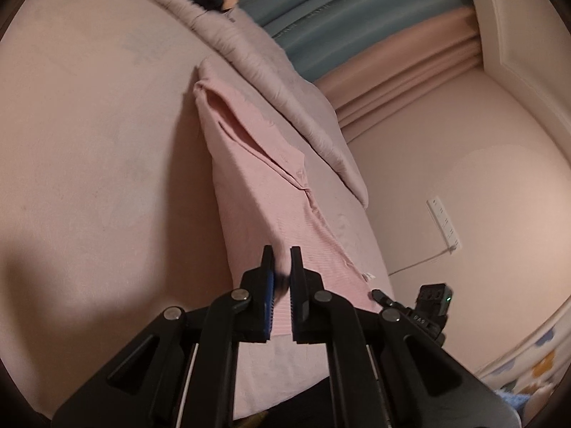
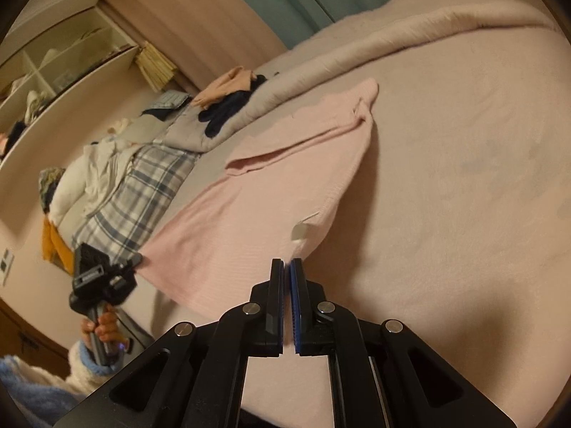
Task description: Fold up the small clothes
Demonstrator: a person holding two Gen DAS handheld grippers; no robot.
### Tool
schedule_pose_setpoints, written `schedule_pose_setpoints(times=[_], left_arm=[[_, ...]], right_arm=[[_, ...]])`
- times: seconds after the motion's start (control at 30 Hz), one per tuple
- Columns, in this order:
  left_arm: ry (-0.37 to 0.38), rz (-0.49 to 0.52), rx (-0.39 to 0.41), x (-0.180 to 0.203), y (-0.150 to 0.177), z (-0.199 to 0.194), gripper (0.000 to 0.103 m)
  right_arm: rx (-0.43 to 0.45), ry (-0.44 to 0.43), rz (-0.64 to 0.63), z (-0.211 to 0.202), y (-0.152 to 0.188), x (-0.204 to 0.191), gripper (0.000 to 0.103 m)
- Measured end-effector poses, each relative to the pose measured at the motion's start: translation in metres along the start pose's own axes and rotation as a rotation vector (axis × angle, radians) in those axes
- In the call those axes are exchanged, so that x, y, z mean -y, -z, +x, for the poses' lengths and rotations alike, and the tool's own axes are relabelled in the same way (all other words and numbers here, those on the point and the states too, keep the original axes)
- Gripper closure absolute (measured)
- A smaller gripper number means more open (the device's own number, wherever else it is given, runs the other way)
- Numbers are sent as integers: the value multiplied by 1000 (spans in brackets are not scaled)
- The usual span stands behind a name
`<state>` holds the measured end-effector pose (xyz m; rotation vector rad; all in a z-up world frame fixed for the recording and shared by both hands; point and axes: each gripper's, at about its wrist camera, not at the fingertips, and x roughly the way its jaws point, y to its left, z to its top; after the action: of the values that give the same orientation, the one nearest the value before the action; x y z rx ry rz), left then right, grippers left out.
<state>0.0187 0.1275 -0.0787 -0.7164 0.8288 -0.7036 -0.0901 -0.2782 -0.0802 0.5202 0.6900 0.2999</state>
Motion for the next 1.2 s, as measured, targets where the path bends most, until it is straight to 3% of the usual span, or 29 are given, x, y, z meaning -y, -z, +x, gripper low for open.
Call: schedule_pose_setpoints(times=[0.17,0.27,0.3,0.37,0.43,0.53,0.67,0.8,0.83,0.87,0.93,1.07,1.2], left_arm=[[-90,-29,-32,-19,-2,18,98],[-136,-110,-36,-43,1,17,99],[-161,-132,-19,-51,1,13,95],[-187,-153,-6,-60,1,8,93],[-181,-192,-12,-73,-2,7,90],[-197,-229,-36,-88,-4,13,87],[-163,-268,-87,-97,-1,24,76],[-145,-242,-108,-90,-2,31,78],[-145,-234,-109,-88,-2,32,78],[-145,-231,-114,-86,-2,33,82],[-156,-220,-120,-83,-2,35,92],[-106,-191,-94,-68,-4,26,95],[35,-163,12,-46,-16,7,97]], right_arm=[[-38,70,17,14,1,13,101],[-68,105,93,24,5,30,98],[-70,89,112,25,6,33,95],[-69,91,117,22,6,36,61],[-79,123,121,22,6,39,52],[-124,130,154,31,6,47,52],[-167,132,168,40,9,51,52],[-208,116,140,47,7,47,53],[-218,121,115,50,7,44,64],[-228,126,90,54,7,40,82],[-252,116,82,64,8,40,95],[-217,63,92,58,7,38,96],[-114,-73,81,29,-3,24,96]])
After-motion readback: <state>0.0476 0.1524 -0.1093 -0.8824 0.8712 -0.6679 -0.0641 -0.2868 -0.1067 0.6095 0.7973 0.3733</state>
